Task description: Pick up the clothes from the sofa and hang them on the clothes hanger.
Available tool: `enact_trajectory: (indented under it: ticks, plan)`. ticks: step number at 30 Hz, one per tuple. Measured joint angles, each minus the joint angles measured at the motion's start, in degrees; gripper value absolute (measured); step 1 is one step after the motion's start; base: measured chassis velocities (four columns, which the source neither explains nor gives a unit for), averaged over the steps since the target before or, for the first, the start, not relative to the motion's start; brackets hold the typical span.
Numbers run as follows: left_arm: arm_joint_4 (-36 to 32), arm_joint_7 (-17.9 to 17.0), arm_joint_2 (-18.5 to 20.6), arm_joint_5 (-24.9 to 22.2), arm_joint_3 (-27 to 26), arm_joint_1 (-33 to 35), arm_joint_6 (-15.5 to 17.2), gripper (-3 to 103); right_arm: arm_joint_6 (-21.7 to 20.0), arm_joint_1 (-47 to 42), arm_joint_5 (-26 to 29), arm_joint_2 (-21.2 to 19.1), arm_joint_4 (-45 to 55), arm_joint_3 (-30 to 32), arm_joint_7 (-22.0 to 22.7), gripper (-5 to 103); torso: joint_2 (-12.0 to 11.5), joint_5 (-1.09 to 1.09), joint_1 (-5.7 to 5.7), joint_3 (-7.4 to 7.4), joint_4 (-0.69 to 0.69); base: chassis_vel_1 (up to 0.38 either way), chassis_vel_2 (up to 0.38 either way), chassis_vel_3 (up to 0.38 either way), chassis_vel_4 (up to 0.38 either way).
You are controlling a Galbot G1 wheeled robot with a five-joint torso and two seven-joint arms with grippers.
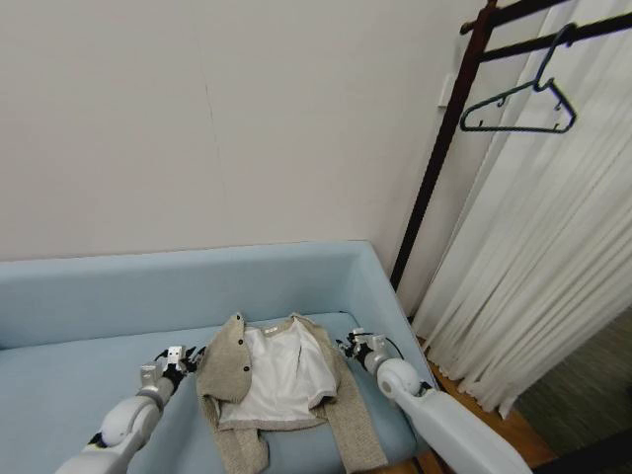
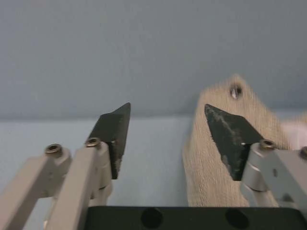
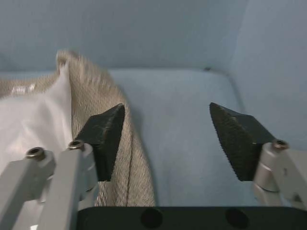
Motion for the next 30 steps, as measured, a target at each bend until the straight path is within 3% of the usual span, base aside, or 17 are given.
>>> enact_trajectory:
  ticks: [2,3,4,6,8,10,13,16,19,22,24,25,28,30]
  plan:
    - [-3.5,-1.0,-0.2,-1.4,-3.0,0.4,-1.4,63,0.0,1.0,1.0,-0.4,4.9,1.2,5.3,72,0.0,0.03,0.0,0.0,0.01,0.0,0.0,0.0,0.0]
    - [-5.8,-1.7,-0.3,-2.3,-4.2,0.6,-1.3,68,0.0,2.1,1.6,-0.6,7.0,1.5,7.8,72,0.0,0.02,0.0,0.0,0.01,0.0,0.0,0.0,0.0]
    - [-5.8,-1.7,-0.3,-2.3,-4.2,0.6,-1.3,68,0.0,2.1,1.6,-0.6,7.0,1.5,7.8,72,0.0,0.02,0.0,0.0,0.01,0.0,0.0,0.0,0.0]
    - [-11.0,-3.3,-0.3,-3.9,-6.3,0.9,0.1,74,0.0,4.7,2.9,-1.1,10.6,1.9,11.7,83,0.0,0.01,0.0,-0.01,0.02,0.0,0.0,0.0,0.0]
    - [-17.7,-7.4,0.0,-5.6,-8.3,1.5,4.3,84,0.0,8.9,4.1,-2.3,13.9,1.8,15.2,93,0.0,0.02,0.0,0.0,0.01,0.0,0.0,0.0,0.0]
    - [-19.8,-8.9,0.0,-6.1,-8.8,1.6,5.9,90,0.0,10.2,4.5,-2.5,14.5,1.5,15.9,93,0.0,0.01,0.0,-0.01,0.0,0.0,0.0,0.0,0.0]
    - [-30.2,-15.8,0.1,-9.4,-10.9,3.2,12.9,100,-0.5,18.2,6.1,-3.6,15.1,-1.1,17.9,100,0.0,0.04,0.0,0.0,0.01,0.0,0.0,0.0,0.0]
    - [-34.3,-16.8,0.3,-10.1,-12.0,4.3,14.4,100,-0.7,22.2,6.2,-4.0,14.2,-2.0,17.9,100,0.0,0.0,0.0,0.0,0.01,0.0,0.0,0.0,0.0]
    - [-40.8,-17.6,1.2,-10.9,-15.6,6.6,15.8,100,-1.4,32.2,6.5,-3.5,12.0,-3.9,18.9,100,0.0,0.01,0.01,-0.01,0.01,0.0,0.0,0.0,0.0]
    - [-42.5,-17.5,1.5,-11.0,-17.1,7.4,15.9,100,-1.5,35.8,7.8,-3.3,11.4,-5.2,20.0,100,0.0,0.01,0.01,0.0,0.02,0.0,0.0,0.0,0.0]
    - [-44.5,-16.7,1.6,-11.0,-18.6,8.7,15.9,100,-1.6,43.0,12.4,-2.4,10.4,-9.4,26.0,100,0.0,0.01,0.01,0.0,0.01,0.0,0.0,0.0,0.0]
    - [-44.5,-16.7,1.6,-11.0,-18.6,8.7,15.9,100,-1.6,43.0,12.4,-2.4,10.4,-9.4,26.0,100,0.0,0.01,0.01,0.0,0.01,0.0,0.0,0.0,0.0]
    - [-45.4,-15.7,0.9,-10.4,-18.8,9.3,16.0,100,-1.4,50.3,18.0,-0.9,8.9,-12.5,31.5,100,0.0,0.01,0.01,0.0,0.03,0.0,0.0,0.0,0.0]
    - [-45.1,-13.4,-0.4,-7.1,-18.5,9.8,15.6,100,-1.8,57.7,21.8,0.1,6.8,-15.5,34.7,100,0.0,0.0,0.01,0.0,0.03,0.0,0.0,0.0,0.0]
